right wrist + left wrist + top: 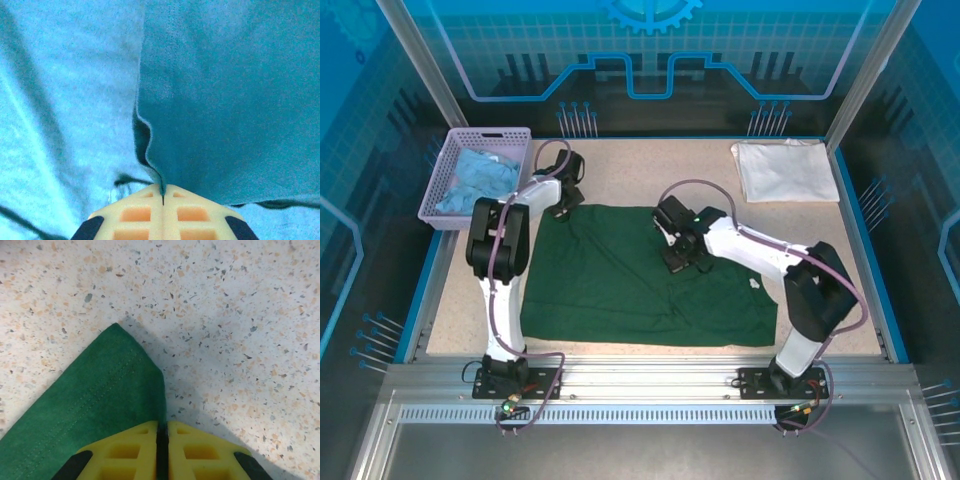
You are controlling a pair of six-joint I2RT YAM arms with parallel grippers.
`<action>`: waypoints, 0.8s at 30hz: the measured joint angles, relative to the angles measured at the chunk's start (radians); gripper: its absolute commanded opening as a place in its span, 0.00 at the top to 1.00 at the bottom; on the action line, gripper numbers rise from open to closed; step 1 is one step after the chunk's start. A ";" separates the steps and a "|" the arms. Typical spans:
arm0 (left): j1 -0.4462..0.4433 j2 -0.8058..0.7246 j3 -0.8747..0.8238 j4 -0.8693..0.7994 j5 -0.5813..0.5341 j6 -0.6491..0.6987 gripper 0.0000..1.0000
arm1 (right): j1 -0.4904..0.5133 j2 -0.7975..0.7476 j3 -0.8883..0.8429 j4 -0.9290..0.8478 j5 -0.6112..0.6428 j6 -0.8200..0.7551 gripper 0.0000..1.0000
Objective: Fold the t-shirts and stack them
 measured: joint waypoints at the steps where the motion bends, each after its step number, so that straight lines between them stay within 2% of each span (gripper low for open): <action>1: 0.000 -0.012 -0.009 0.001 0.000 -0.001 0.86 | -0.003 -0.026 -0.024 0.012 -0.008 0.000 1.00; 9: 0.023 -0.117 -0.097 0.006 0.002 -0.039 0.84 | -0.088 -0.229 -0.155 0.114 -0.079 0.004 1.00; 12: 0.035 -0.147 -0.122 0.005 0.007 -0.048 0.71 | -0.104 -0.245 -0.193 0.144 -0.094 0.007 1.00; 14: 0.043 -0.160 -0.127 0.002 0.008 -0.056 0.57 | -0.104 -0.241 -0.211 0.152 -0.099 0.010 1.00; 17: 0.057 -0.169 -0.127 -0.002 0.009 -0.056 0.43 | -0.105 -0.232 -0.221 0.162 -0.105 0.016 1.00; 21: 0.089 -0.164 -0.108 -0.049 0.020 -0.056 0.39 | -0.107 -0.229 -0.234 0.182 -0.116 0.024 1.00; 24: 0.109 -0.124 -0.016 -0.112 0.019 -0.048 0.35 | -0.111 -0.229 -0.238 0.192 -0.121 0.028 1.00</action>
